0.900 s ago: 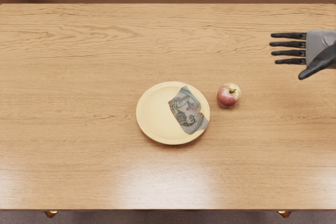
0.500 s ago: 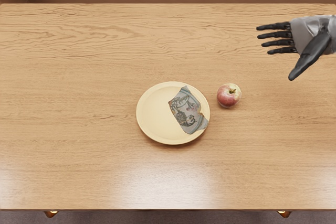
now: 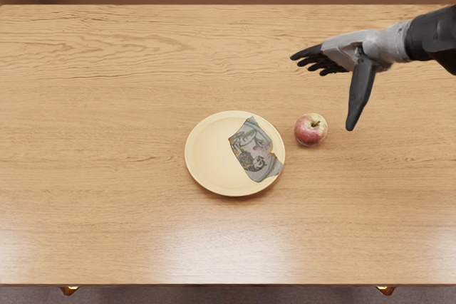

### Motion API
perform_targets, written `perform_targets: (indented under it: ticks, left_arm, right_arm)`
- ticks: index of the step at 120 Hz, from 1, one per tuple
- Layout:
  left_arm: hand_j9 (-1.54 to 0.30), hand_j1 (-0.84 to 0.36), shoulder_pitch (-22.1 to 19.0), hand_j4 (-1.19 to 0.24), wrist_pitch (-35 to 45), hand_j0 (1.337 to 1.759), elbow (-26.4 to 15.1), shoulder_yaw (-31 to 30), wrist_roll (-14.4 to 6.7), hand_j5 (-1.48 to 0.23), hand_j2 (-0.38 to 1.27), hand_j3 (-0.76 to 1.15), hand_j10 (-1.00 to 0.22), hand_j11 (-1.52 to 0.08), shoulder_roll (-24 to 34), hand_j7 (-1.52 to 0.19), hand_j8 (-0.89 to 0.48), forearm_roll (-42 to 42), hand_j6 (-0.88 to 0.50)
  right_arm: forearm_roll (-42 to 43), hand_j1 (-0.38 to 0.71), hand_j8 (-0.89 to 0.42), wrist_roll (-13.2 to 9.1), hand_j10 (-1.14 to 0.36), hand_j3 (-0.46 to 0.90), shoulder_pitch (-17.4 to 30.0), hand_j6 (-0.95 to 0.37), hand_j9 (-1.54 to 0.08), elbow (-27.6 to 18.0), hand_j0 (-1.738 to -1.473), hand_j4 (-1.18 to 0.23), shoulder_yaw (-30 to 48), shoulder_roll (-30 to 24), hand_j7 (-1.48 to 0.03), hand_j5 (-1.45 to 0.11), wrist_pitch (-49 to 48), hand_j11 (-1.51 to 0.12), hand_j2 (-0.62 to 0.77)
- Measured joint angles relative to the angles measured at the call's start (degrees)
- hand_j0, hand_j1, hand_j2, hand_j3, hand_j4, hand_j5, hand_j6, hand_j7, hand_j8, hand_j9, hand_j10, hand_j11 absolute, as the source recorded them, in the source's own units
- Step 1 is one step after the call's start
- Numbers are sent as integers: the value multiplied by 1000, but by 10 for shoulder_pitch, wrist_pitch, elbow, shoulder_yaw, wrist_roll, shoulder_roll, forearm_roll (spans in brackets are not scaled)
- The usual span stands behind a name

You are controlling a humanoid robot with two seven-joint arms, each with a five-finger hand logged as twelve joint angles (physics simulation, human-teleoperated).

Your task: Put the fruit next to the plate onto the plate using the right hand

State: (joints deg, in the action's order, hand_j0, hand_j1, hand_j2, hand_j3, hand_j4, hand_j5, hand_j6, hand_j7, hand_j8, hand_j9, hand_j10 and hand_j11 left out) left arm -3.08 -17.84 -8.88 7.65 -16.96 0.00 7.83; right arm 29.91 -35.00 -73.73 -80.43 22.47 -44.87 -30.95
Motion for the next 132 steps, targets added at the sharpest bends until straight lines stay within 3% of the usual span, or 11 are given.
perform_targets:
  ticks: [24,41,69,105,132]
  left_arm:
    - [-14,336,0,-11,0,1658,0,0,0,-14,2,0,-11,-14,0,-14,-11,0,-11]
    - [-14,336,0,-11,0,1658,0,0,0,-14,2,0,-11,-14,0,-14,-11,0,-11]
    - [-14,336,0,-11,0,1658,0,0,0,-14,2,0,-11,-14,0,-14,-11,0,-11]
    - [-14,336,0,-11,0,1658,0,0,0,-14,2,0,-11,-14,0,-14,-11,0,-11]
    - [-14,336,0,-11,0,1658,0,0,0,-14,2,0,-11,-14,0,-14,-11,0,-11]
  right_arm:
    - [76,-307,-39,0,-38,0,-5,-40,-47,-52,-1658,-39,-44,34,-47,-47,93,-47,-7]
    - [134,-286,-56,0,-55,0,-6,-57,-69,-62,-1658,-56,-91,50,-69,-69,184,-69,-10]
    - [155,-272,-69,0,-68,0,9,-70,-85,-66,-1658,-68,-189,88,-85,-85,314,-85,-12]
    - [173,-267,-73,0,-72,0,25,-74,-91,-67,-1658,-73,-207,95,-90,-91,415,-91,-12]
    - [185,-266,-73,0,-72,0,65,-74,-91,-52,-1658,-73,-209,116,-91,-91,494,-91,-12]
